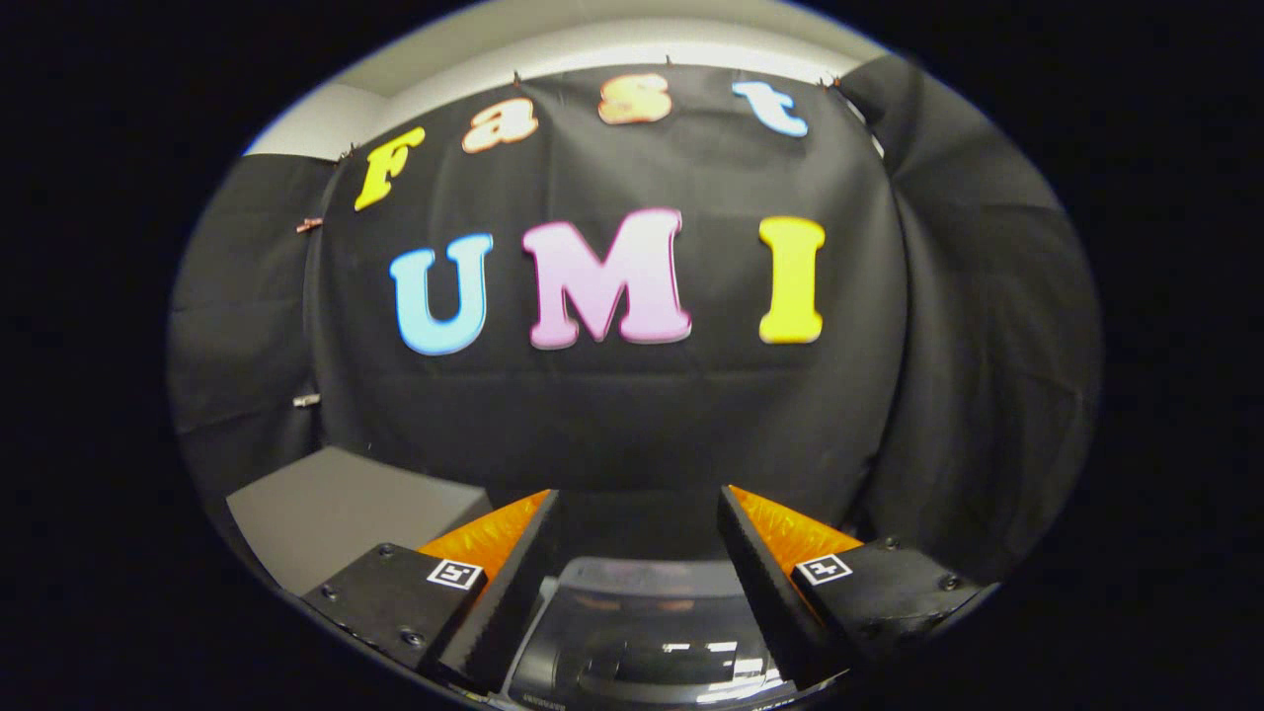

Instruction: Put the clothes into the washing machine and then close the washing machine lid.

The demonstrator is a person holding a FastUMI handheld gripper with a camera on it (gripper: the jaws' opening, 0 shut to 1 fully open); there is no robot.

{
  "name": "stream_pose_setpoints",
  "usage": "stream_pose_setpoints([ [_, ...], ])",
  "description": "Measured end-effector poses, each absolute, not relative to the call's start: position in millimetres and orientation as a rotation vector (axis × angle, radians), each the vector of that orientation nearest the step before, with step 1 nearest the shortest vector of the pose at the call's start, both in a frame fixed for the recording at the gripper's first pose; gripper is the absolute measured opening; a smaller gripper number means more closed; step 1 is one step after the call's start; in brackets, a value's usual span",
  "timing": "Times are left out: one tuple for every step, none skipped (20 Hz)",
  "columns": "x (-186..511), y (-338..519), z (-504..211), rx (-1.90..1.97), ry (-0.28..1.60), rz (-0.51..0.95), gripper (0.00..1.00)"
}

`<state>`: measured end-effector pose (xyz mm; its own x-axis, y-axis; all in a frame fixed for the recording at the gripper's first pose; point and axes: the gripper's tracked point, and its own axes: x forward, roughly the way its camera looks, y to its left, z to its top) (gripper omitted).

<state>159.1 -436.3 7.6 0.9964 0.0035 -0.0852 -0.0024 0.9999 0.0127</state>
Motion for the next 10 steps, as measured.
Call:
stream_pose_setpoints([
  [157.7,-430.3,20.9,0.010,0.042,-0.008,0.99],
  [155.9,-421.8,27.7,0.011,0.011,-0.015,0.99],
  [152.1,-411.9,33.0,0.013,-0.007,-0.016,0.99],
  [147.5,-401.6,35.5,0.019,-0.013,-0.017,0.99],
  [144.3,-392.0,36.4,0.028,-0.012,-0.013,0.99],
  [141.0,-380.9,37.4,0.040,-0.006,-0.011,0.99],
  [137.2,-370.0,38.2,0.051,-0.008,-0.008,0.99],
  [133.3,-359.7,41.6,0.058,-0.013,-0.005,0.99],
  [130.4,-350.0,42.2,0.057,-0.015,0.000,0.99],
  [127.2,-341.1,42.1,0.053,-0.011,0.009,0.99],
])
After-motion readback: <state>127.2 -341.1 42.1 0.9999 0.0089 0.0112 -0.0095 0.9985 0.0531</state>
